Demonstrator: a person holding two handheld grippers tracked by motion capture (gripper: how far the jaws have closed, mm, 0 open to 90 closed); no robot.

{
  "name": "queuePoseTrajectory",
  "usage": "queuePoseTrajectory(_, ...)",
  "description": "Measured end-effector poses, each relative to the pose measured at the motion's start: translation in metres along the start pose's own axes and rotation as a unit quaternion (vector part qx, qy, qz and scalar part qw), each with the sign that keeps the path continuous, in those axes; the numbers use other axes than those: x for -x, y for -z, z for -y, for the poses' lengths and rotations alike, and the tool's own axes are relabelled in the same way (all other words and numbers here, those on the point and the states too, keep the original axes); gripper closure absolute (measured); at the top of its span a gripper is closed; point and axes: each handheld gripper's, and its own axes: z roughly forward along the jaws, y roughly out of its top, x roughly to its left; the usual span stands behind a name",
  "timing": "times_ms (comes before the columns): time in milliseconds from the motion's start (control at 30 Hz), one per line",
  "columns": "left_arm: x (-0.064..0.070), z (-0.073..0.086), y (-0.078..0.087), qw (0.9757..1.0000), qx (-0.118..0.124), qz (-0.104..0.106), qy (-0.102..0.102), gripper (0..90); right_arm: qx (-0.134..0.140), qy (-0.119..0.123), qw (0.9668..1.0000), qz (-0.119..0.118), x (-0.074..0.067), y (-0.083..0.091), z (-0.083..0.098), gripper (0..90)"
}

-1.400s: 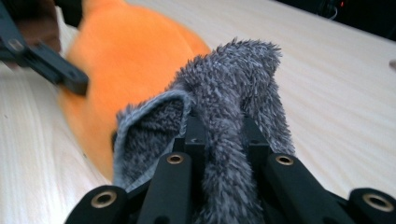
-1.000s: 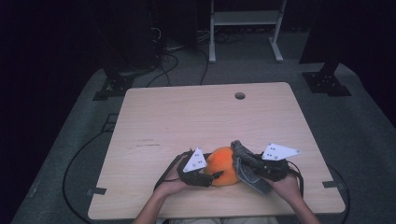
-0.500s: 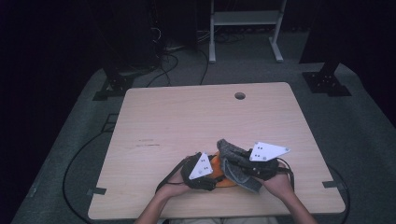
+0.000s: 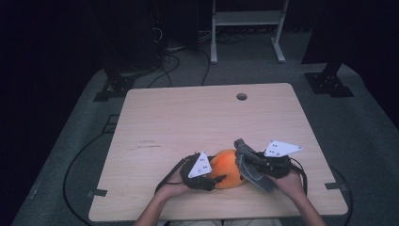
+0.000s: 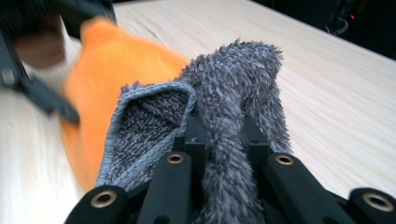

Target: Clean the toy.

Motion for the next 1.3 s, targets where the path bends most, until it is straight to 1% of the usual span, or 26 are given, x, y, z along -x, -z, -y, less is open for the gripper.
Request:
queuePoseTrajectory(100,-0.006,0.004,0.001,0.9998,-0.004,-0.006,0.018,32.8,-0.014,0.002,0.9998,0.013,0.001,0.004,0.006,76.9)
queuePoseTrajectory(167,-0.009,0.005,0.002,0.9995,-0.008,-0.012,0.029,32.8,-0.006,0.01,0.9999,0.01,-0.005,0.008,0.003,76.9)
queuePoseTrajectory(200,-0.011,0.006,0.002,0.9993,-0.009,-0.013,0.035,32.8,0.004,0.021,0.9998,-0.002,-0.012,0.009,-0.001,76.9)
queuePoseTrajectory(267,-0.012,0.007,0.002,0.9991,-0.007,-0.012,0.039,32.5,0.012,0.043,0.9988,-0.019,-0.024,0.007,-0.006,76.9)
queuePoseTrajectory(300,-0.012,0.007,0.003,0.9992,-0.007,-0.012,0.038,31.0,0.006,0.053,0.9984,-0.02,-0.028,0.003,-0.008,76.8)
queuePoseTrajectory(333,-0.013,0.007,0.004,0.9989,-0.003,-0.008,0.045,27.7,0.001,0.06,0.998,-0.017,-0.031,-0.001,-0.007,76.9)
queuePoseTrajectory(367,-0.016,0.006,0.006,0.9979,0.005,0.006,0.065,23.2,-0.001,0.059,0.9982,-0.015,-0.031,-0.005,-0.006,76.8)
queuePoseTrajectory(400,-0.018,0.006,0.007,0.997,0.009,0.011,0.076,19.7,0.002,0.053,0.9985,-0.014,-0.028,-0.007,-0.005,76.9)
queuePoseTrajectory(467,-0.022,0.007,0.008,0.9949,0.014,0.022,0.097,18.4,0.005,0.047,0.9988,-0.013,-0.025,-0.007,-0.004,76.9)
queuePoseTrajectory(567,-0.021,0.009,0.002,0.9941,0.007,0.018,0.106,18.8,0.008,0.049,0.9987,-0.011,-0.024,-0.008,-0.003,76.8)
queuePoseTrajectory(633,-0.019,0.008,0.002,0.9938,0.015,0.014,0.109,28.7,0.006,0.049,0.9988,-0.007,-0.024,-0.008,-0.004,76.8)
queuePoseTrajectory(700,-0.02,0.005,0.006,0.9916,0.023,0.034,0.123,37.3,0.005,0.045,0.999,-0.006,-0.023,-0.004,-0.005,76.9)
queuePoseTrajectory(767,-0.02,0.003,0.009,0.9891,0.031,0.056,0.133,38.8,0.013,0.039,0.9991,-0.009,-0.024,0.004,-0.009,76.9)
queuePoseTrajectory(800,-0.02,0.002,0.01,0.9868,0.032,0.074,0.141,38.9,0.018,0.039,0.999,-0.013,-0.025,0.007,-0.01,76.9)
queuePoseTrajectory(833,-0.018,0.002,0.009,0.9832,0.033,0.099,0.149,39.0,0.021,0.04,0.9988,-0.018,-0.027,0.01,-0.012,76.9)
queuePoseTrajectory(867,-0.016,0.002,0.007,0.9822,0.03,0.105,0.153,38.8,0.02,0.046,0.9983,-0.029,-0.031,0.012,-0.014,76.9)
queuePoseTrajectory(933,-0.014,0.003,0.005,0.9851,0.022,0.086,0.147,32.9,0.01,0.059,0.998,-0.021,-0.037,0.01,-0.014,76.9)
queuePoseTrajectory(967,-0.015,0.003,0.005,0.986,0.02,0.078,0.146,28.7,0.01,0.057,0.9981,-0.022,-0.036,0.008,-0.012,76.9)
queuePoseTrajectory(1000,-0.016,0.001,0.007,0.9887,0.025,0.059,0.136,23.6,0.012,0.049,0.9984,-0.024,-0.033,0.005,-0.011,76.9)
queuePoseTrajectory(1033,-0.017,0.0,0.01,0.9903,0.039,0.043,0.126,18.7,0.014,0.041,0.9988,-0.022,-0.029,0.002,-0.009,76.9)
queuePoseTrajectory(1100,-0.017,-0.004,0.016,0.9922,0.064,-0.002,0.106,16.7,0.016,0.036,0.9992,-0.009,-0.025,-0.003,-0.008,76.9)
queuePoseTrajectory(1133,-0.015,-0.005,0.019,0.9932,0.075,-0.018,0.088,17.5,0.019,0.032,0.9993,-0.008,-0.023,-0.005,-0.008,76.9)
queuePoseTrajectory(1167,-0.013,-0.004,0.018,0.9944,0.078,-0.025,0.066,23.5,0.022,0.034,0.9992,-0.005,-0.023,-0.007,-0.009,76.9)
queuePoseTrajectory(1200,-0.01,-0.003,0.015,0.9963,0.06,-0.037,0.05,30.9,0.023,0.037,0.9991,-0.001,-0.023,-0.009,-0.01,76.9)
queuePoseTrajectory(1233,-0.008,-0.001,0.01,0.9973,0.042,-0.039,0.045,35.4,0.023,0.039,0.999,0.001,-0.025,-0.01,-0.012,76.9)
queuePoseTrajectory(1300,-0.008,0.003,0.005,0.9967,0.043,-0.039,0.057,36.0,0.022,0.041,0.9989,0.004,-0.026,-0.009,-0.014,76.9)
